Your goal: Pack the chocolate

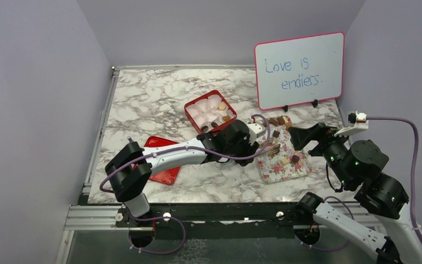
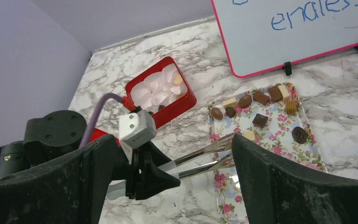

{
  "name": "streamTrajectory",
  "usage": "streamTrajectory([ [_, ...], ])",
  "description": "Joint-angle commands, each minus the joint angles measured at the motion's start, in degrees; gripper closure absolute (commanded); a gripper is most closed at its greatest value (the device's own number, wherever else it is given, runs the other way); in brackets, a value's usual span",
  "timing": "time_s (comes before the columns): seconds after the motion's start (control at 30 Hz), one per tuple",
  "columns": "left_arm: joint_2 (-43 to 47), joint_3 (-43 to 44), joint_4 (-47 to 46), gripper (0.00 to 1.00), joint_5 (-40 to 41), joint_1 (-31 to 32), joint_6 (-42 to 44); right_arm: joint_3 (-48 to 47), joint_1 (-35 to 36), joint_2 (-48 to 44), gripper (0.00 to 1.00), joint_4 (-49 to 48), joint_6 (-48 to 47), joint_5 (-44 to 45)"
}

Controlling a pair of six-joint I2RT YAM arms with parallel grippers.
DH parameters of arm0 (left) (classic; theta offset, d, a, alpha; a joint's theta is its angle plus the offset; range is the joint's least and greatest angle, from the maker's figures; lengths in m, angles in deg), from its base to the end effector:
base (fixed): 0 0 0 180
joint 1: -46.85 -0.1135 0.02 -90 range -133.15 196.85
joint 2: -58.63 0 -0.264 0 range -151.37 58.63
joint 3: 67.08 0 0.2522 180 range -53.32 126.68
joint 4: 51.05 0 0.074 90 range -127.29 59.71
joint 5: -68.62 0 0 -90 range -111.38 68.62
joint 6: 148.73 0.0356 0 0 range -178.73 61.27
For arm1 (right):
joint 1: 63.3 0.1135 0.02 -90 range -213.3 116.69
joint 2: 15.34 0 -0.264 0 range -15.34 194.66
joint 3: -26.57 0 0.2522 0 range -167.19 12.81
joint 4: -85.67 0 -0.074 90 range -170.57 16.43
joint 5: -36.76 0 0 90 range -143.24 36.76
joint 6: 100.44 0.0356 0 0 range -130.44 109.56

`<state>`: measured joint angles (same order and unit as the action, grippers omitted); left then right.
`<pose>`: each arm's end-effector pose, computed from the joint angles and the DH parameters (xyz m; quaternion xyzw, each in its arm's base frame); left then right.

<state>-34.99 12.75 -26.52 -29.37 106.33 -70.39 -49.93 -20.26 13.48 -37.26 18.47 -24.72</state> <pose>0.1823 -0.3189 0.2491 0.3917 0.8085 -0.3039 0.3172 0.0572 0.0301 0.4101 0.0672 0.7531 0.2163 0.6177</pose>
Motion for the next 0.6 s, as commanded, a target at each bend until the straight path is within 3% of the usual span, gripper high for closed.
streamTrajectory([
  [0.0,-3.0,1.9,-3.1,0.56,1.8,1.8,1.6,-1.1,-0.2,-1.0,0.02,-0.2,-0.7,2.0],
  [0.57,-9.8,5.8,-2.1,0.56,4.6,4.0,2.8,-0.7,-0.2,-2.7,0.02,0.8,-0.4,2.4],
])
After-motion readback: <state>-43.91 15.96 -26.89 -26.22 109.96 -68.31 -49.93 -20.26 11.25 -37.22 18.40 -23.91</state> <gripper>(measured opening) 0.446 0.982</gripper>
